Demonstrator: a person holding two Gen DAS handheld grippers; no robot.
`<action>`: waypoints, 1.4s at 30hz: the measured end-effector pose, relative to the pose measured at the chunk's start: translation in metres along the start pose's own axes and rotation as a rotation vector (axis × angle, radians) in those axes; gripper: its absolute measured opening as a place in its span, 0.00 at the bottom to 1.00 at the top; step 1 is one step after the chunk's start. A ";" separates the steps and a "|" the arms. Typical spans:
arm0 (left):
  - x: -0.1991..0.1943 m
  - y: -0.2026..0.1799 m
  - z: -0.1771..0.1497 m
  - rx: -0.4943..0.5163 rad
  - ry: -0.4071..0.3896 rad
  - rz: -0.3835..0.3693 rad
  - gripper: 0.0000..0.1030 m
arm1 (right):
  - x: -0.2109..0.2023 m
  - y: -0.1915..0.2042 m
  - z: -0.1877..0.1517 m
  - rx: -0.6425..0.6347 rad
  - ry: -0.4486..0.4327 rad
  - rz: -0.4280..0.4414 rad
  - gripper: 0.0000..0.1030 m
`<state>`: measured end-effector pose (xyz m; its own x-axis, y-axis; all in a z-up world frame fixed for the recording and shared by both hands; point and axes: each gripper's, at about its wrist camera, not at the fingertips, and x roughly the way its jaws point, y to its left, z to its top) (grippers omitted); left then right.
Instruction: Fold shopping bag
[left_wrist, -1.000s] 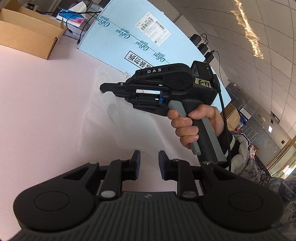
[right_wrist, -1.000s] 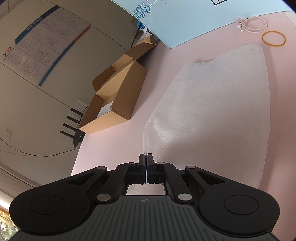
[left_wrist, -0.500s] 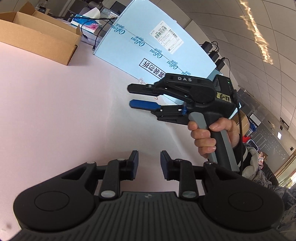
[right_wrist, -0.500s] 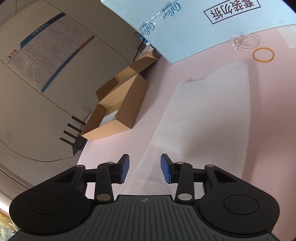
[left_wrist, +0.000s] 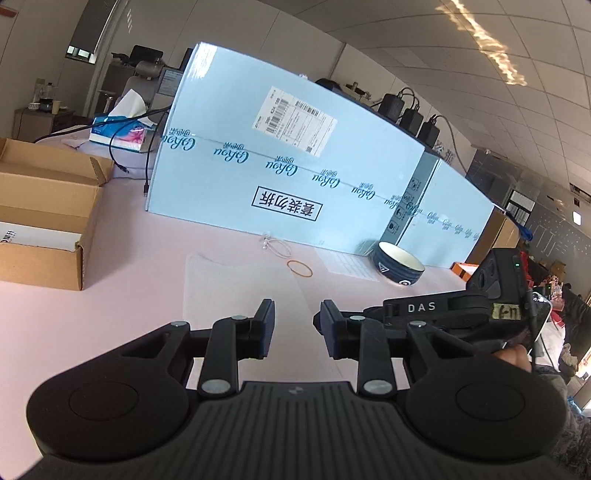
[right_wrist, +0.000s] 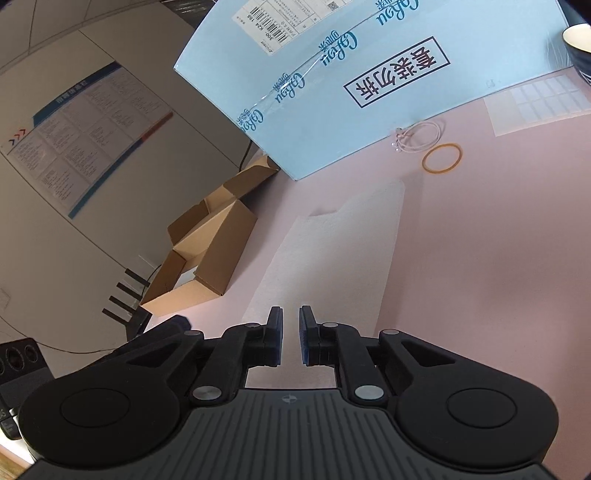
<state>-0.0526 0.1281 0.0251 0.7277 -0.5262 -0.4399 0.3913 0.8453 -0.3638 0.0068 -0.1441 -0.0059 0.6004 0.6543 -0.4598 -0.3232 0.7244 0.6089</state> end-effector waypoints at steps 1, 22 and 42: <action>0.018 0.007 -0.004 -0.022 0.041 0.020 0.23 | 0.005 -0.001 -0.001 -0.012 0.009 -0.005 0.10; -0.026 0.025 -0.035 -0.172 -0.054 -0.022 0.48 | -0.036 -0.055 0.015 0.134 -0.145 -0.036 0.43; -0.086 -0.015 -0.062 0.024 -0.159 0.248 0.68 | 0.005 -0.011 0.010 0.002 0.072 -0.066 0.66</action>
<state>-0.1561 0.1547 0.0177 0.8810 -0.2842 -0.3782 0.2028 0.9492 -0.2407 0.0205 -0.1515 -0.0086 0.5660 0.6192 -0.5443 -0.2832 0.7660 0.5770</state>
